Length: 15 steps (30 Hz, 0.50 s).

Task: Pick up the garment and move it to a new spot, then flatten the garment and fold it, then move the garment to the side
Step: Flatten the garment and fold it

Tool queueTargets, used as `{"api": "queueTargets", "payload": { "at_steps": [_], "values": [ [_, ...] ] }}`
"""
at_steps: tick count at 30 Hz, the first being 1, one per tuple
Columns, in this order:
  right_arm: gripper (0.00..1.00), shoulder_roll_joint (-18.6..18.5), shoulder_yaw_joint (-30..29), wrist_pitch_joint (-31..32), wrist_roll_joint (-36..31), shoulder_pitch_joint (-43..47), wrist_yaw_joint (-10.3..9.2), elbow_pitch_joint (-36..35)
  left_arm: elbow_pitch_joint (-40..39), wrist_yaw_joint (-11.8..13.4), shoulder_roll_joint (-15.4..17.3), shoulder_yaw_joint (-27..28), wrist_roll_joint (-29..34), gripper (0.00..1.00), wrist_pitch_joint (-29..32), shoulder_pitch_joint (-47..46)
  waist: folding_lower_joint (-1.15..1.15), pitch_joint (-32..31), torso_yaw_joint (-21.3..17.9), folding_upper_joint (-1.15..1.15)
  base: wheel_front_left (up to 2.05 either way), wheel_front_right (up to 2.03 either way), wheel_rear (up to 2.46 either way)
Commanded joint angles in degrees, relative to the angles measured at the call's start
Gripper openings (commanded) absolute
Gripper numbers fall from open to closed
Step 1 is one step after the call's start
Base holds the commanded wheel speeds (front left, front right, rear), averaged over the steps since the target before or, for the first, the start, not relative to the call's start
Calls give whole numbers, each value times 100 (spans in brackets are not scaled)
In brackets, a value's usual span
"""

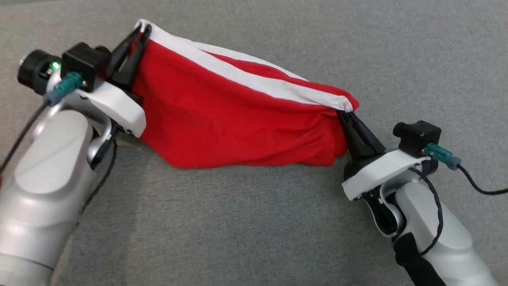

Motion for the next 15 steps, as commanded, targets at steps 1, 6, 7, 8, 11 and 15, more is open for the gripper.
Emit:
{"api": "queueTargets", "payload": {
  "at_steps": [1,6,7,8,11,15],
  "values": [
    [0,-7,5,0,20,-88,1,26,51,-1,74,-36,-57,0,-9,-104,0,149,-136,0,0,0,0],
    [0,77,100,0,97,-292,0,162,244,-1,253,-376,-356,0,-9,-434,0,270,-240,0,0,0,0],
    [0,86,109,0,106,-319,0,164,264,-1,257,-413,-397,0,-9,-467,0,293,-253,0,0,0,0],
    [0,98,120,0,112,-344,0,166,277,-1,253,-419,-433,0,-9,-498,0,311,-261,0,0,0,0],
    [0,119,134,0,136,-355,0,158,297,-2,206,-268,-458,0,-9,-528,0,358,-281,0,0,0,0],
    [0,123,93,0,118,-322,0,136,363,-2,87,25,-335,0,-9,-394,0,393,-297,0,0,0,0]
  ]
}}
